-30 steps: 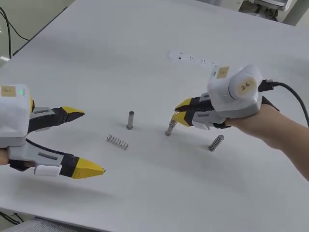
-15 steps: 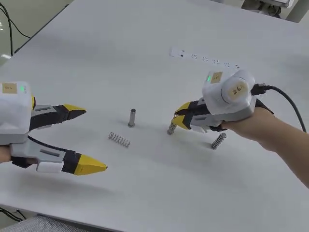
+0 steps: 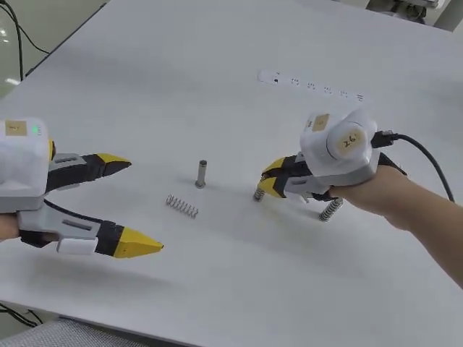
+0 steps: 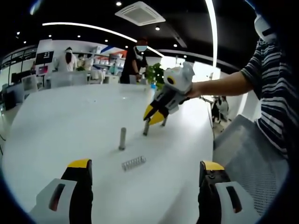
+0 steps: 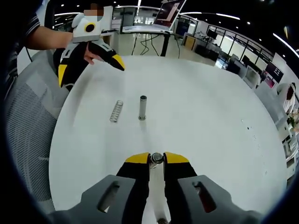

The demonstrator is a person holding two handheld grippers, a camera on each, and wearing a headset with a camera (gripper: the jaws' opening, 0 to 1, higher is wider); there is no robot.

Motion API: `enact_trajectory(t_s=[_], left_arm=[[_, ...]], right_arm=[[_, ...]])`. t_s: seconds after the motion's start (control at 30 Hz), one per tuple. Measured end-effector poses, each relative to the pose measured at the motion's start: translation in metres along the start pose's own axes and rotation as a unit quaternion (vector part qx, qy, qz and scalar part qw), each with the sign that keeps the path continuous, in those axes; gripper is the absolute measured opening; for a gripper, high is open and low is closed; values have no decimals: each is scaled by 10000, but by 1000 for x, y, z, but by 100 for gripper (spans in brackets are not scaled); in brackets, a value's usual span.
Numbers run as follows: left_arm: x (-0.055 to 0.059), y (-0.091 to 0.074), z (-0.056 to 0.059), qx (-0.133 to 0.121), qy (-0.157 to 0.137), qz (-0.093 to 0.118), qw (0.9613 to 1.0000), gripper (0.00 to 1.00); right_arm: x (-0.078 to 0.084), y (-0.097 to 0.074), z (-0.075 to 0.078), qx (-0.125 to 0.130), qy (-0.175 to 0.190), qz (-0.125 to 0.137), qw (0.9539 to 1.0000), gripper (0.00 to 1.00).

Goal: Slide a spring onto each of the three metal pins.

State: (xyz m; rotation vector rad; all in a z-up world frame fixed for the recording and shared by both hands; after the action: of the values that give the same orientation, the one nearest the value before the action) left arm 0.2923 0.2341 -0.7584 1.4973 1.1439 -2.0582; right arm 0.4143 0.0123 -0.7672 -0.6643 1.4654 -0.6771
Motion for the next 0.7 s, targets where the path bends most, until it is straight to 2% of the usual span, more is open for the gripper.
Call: enact_trajectory(t_s=[0.3, 0.47, 0.7], left_arm=[[0, 1, 1, 23, -12, -8, 10000, 91], [-2, 2, 1, 30, -1, 19, 10000, 91], [-5, 2, 2, 38, 14, 21, 10000, 91]], right_arm=[[1, 0, -1, -26, 79, 5, 10000, 9], [1, 0, -1, 36, 120, -25, 9999, 17], [2, -5, 0, 81, 246, 85, 9996, 17]])
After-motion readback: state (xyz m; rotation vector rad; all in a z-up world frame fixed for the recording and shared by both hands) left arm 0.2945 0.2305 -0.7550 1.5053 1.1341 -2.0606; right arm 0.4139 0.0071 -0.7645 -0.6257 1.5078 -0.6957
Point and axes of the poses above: the centre of the closed fingertips' face, and the gripper's own axes: y roughly forward along the fingers, z roughly to its right, x roughly out of its underside, the point moved 7 cm from there along -y, roughly backward along the fingers, and after that the axes turned 12 degrees about -x, right-handed, at the moved point
